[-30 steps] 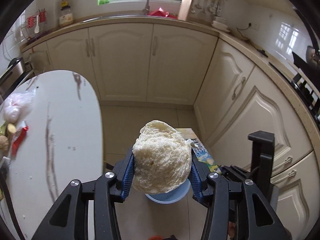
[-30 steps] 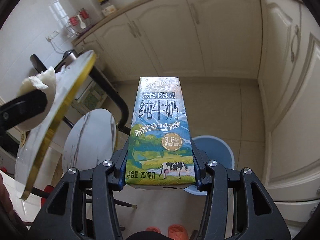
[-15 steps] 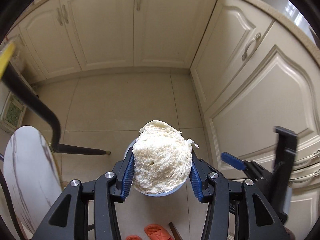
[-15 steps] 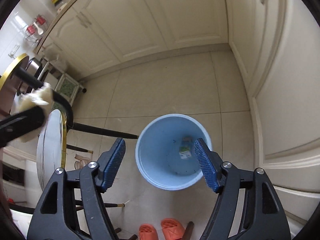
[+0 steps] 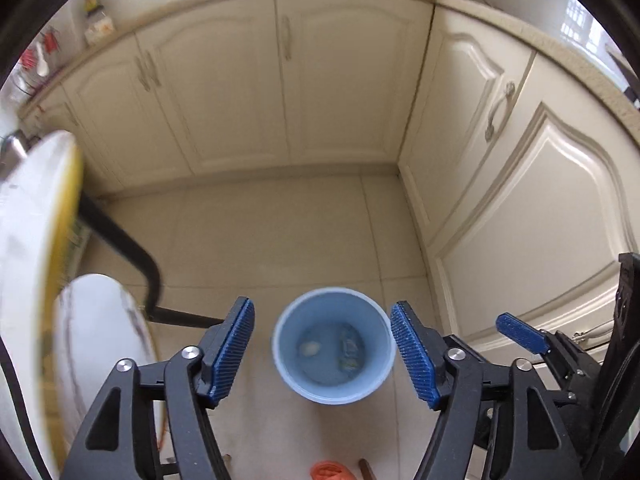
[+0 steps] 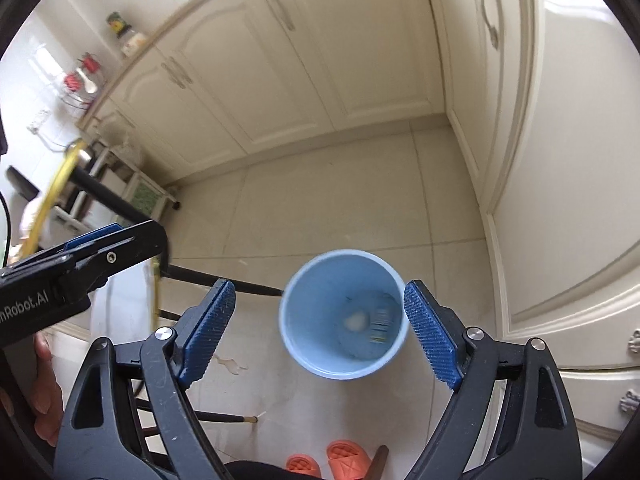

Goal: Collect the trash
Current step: 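Carry bun and carton to the blue bin and open both tools over it, then move both tools back toward the table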

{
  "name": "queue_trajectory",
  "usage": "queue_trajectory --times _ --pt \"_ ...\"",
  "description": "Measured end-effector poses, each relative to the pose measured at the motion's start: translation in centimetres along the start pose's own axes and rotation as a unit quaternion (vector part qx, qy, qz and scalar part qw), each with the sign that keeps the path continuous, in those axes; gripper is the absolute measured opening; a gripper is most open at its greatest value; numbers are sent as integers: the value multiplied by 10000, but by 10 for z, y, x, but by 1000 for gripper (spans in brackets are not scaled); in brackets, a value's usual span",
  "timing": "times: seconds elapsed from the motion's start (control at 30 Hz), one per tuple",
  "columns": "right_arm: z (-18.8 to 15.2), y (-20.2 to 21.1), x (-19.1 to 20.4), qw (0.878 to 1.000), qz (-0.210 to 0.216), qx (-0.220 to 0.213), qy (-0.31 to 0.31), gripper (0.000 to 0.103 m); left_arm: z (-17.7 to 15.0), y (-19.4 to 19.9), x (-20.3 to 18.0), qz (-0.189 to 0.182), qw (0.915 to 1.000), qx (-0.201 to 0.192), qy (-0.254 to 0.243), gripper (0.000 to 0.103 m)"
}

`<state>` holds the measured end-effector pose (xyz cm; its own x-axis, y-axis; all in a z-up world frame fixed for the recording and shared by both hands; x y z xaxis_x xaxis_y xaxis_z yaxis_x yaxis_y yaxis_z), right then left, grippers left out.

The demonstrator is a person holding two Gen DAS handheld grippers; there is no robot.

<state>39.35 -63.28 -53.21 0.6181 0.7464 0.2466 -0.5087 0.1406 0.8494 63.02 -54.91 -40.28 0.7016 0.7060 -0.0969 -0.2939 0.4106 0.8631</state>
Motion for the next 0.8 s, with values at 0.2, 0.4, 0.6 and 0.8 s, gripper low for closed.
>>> queue_trajectory --times 0.2,0.4,0.6,0.8 --pt "7 83 34 9964 344 -725 264 97 16 90 10 562 9933 -1010 36 88" --pt "0 174 90 9841 666 -1491 701 103 -6 191 24 1182 9749 -1881 160 102" --pt "-24 258 154 9633 987 -2164 1243 103 -46 271 26 1796 9518 -2452 407 102" --pt "-60 322 225 9379 1247 -2610 1917 103 -113 333 -4 2187 9261 -3008 643 102"
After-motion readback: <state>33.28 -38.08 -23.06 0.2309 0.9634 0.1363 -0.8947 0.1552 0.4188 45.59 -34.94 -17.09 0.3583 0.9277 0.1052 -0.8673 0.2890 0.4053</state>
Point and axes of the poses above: each gripper's, at about its wrist camera, not at the fingertips, and y roughly against the way its jaws point, x to its left, z to its top, the point moved 7 cm from there along -y, roughly the way its jaws point, and after that the axes turned 10 degrees about -z, right-handed, at the moved point
